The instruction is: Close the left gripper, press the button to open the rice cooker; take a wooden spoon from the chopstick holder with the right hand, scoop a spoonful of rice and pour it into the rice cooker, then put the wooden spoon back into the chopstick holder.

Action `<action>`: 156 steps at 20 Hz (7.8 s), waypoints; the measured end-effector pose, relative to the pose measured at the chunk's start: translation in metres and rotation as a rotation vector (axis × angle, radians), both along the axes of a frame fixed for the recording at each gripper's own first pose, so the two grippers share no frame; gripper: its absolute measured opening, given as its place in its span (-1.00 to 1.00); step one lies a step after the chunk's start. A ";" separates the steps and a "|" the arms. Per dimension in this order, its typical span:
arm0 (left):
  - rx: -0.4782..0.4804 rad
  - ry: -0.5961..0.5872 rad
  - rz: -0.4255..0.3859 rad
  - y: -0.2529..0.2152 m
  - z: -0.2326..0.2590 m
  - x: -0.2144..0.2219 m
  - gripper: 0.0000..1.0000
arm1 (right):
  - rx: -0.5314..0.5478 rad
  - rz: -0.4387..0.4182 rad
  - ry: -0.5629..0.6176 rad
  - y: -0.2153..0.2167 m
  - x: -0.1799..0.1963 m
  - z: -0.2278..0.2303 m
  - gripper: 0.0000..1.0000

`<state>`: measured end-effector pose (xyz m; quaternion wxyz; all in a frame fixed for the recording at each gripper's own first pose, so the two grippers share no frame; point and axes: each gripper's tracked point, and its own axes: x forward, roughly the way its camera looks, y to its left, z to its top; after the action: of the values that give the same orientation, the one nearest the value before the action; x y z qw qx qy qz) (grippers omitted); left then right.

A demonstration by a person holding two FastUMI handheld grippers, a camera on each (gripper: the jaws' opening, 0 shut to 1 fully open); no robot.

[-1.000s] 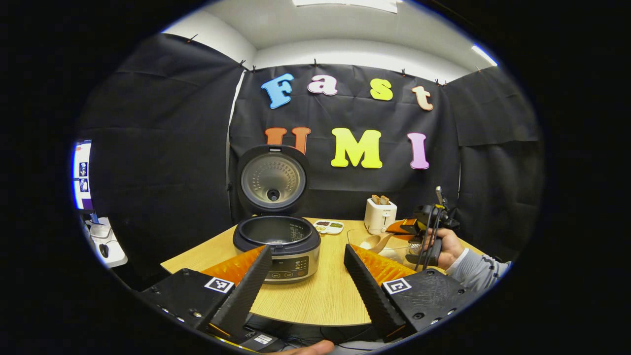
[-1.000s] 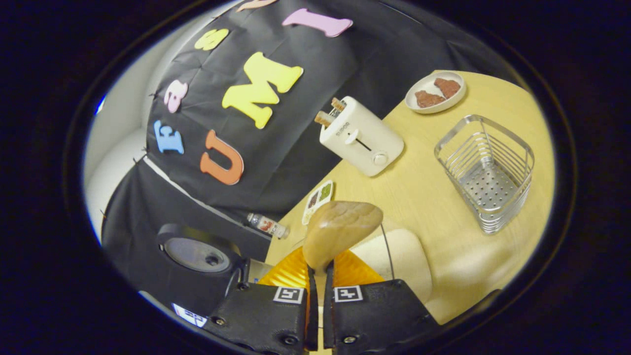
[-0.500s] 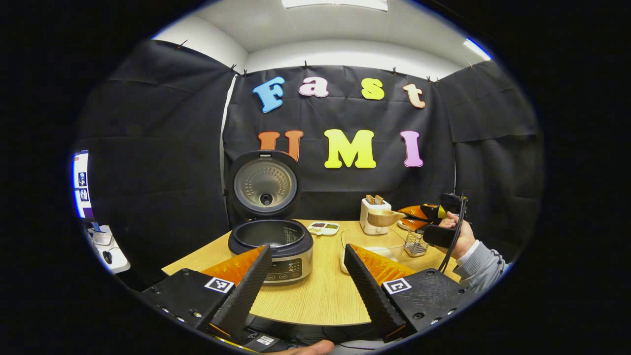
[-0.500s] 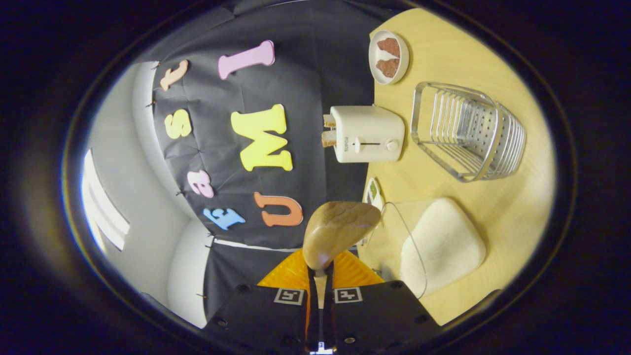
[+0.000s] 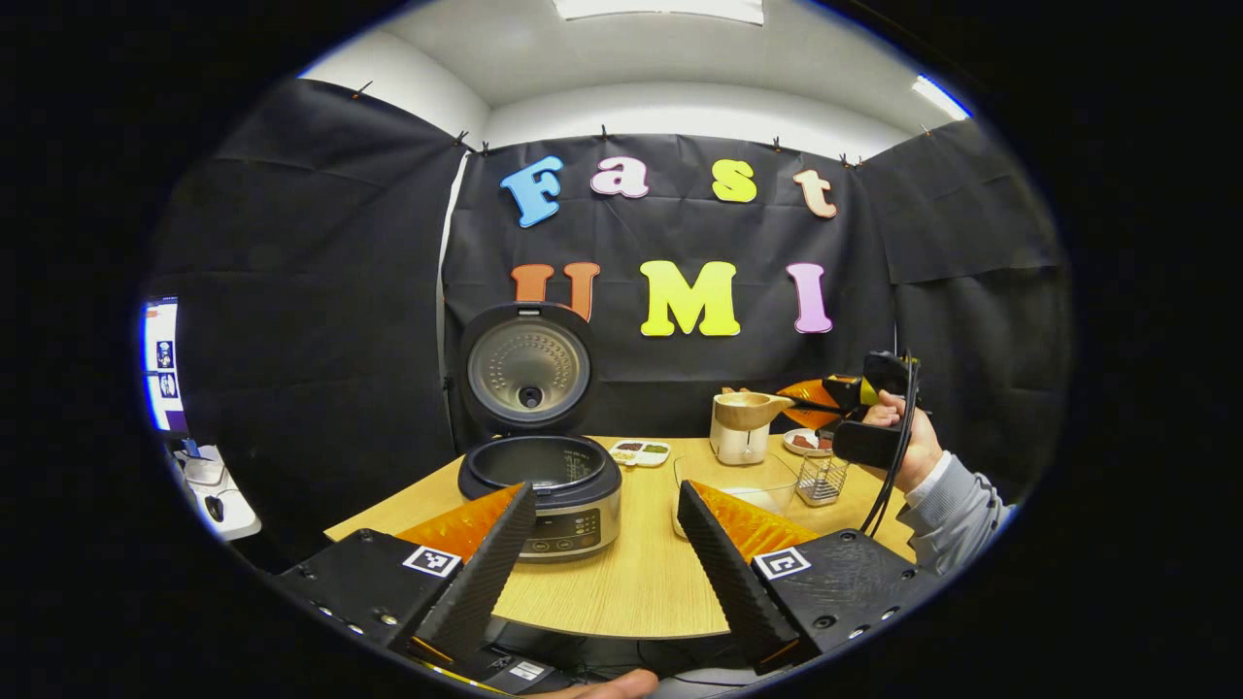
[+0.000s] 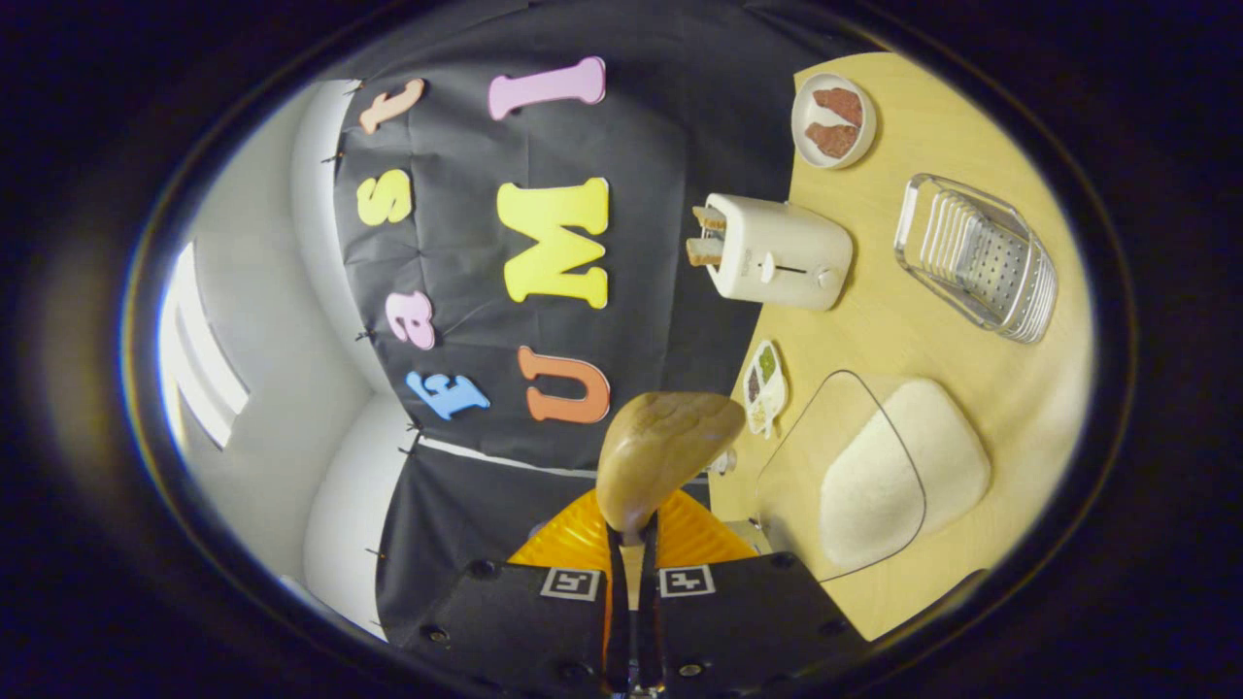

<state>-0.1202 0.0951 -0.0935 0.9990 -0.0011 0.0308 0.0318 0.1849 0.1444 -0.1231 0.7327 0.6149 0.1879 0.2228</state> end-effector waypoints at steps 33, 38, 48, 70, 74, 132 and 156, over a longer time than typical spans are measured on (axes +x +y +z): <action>-0.067 0.005 0.102 0.085 -0.028 -0.042 0.88 | -1.161 0.149 -0.430 0.284 0.025 -0.009 -0.82; -0.073 0.011 0.099 0.082 -0.031 -0.042 0.89 | -1.369 0.128 -0.560 0.287 0.025 -0.006 -0.82; -0.068 0.035 0.088 0.073 -0.041 -0.037 0.89 | -1.640 0.126 -0.811 0.308 -0.004 0.004 -0.81; -0.085 -0.004 0.036 0.028 -0.009 -0.008 0.89 | -1.401 -0.173 -0.468 0.034 -0.018 0.100 -0.82; -0.065 -0.001 0.024 0.016 -0.005 -0.001 0.89 | -1.405 -0.259 -0.408 -0.038 -0.008 0.100 -0.82; 0.024 -0.012 0.094 0.083 0.146 0.246 0.92 | -1.438 -0.436 -0.365 -0.146 -0.158 0.032 1.00; -0.025 0.103 0.194 0.152 0.108 0.338 1.00 | -1.482 -0.384 -0.355 -0.140 -0.192 0.006 1.00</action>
<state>0.2175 0.2470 0.0140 0.9883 -0.0147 0.0825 0.1278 -0.0069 0.0041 -0.1169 0.9967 -0.0574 0.0580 0.0036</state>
